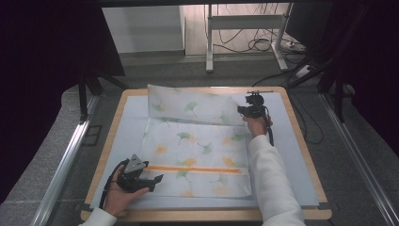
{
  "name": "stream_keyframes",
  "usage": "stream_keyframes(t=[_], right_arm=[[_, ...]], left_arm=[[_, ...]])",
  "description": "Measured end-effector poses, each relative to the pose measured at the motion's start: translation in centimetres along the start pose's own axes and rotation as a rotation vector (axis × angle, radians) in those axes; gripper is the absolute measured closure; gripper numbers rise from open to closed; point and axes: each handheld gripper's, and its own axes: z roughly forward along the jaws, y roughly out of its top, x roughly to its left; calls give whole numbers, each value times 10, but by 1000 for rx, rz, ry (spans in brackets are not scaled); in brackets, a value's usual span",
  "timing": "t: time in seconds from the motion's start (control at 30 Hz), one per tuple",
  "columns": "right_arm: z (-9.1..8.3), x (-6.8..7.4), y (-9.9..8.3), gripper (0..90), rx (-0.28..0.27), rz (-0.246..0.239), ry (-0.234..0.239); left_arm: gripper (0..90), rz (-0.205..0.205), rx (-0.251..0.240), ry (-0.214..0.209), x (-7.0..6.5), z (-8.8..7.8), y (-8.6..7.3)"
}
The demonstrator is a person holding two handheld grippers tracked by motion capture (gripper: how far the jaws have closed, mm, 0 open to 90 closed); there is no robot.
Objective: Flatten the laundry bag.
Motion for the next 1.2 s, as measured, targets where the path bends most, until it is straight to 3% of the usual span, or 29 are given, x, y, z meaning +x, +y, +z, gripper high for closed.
stream_keyframes(t=[0.27, 0.37, 0.5, 0.63, 0.73, 0.77, 0.83, 1.0, 1.2], right_arm=[[3, -10, 6, 847, -9, 0, -19], [4, -9, 9, 584, -33, -22, -66], [-6, -8, 13, 479, -81, -17, -89], [-17, -6, 11, 473, -74, -31, -51], [-24, -3, 4, 472, -58, -50, -5], [-29, 0, -3, 473, -43, -59, 33], [-30, 1, -5, 473, -38, -65, 45], [-44, 15, -24, 477, 3, -115, 107], [-68, 35, -46, 530, 5, -169, 183]], left_arm=[[217, -3, 2, -1, 1, 0, 0], [216, -4, 0, -1, 1, -1, 0], [216, -6, -1, -1, 2, -1, 0], [215, -7, -1, -2, 1, -1, 0], [215, -5, -2, 0, 1, -1, 0], [215, -6, -3, 0, 1, -1, 0], [216, -9, -6, 0, 1, -1, 0], [215, -7, -4, 3, 1, 0, 1], [215, -9, -5, 6, 1, 0, 1]])
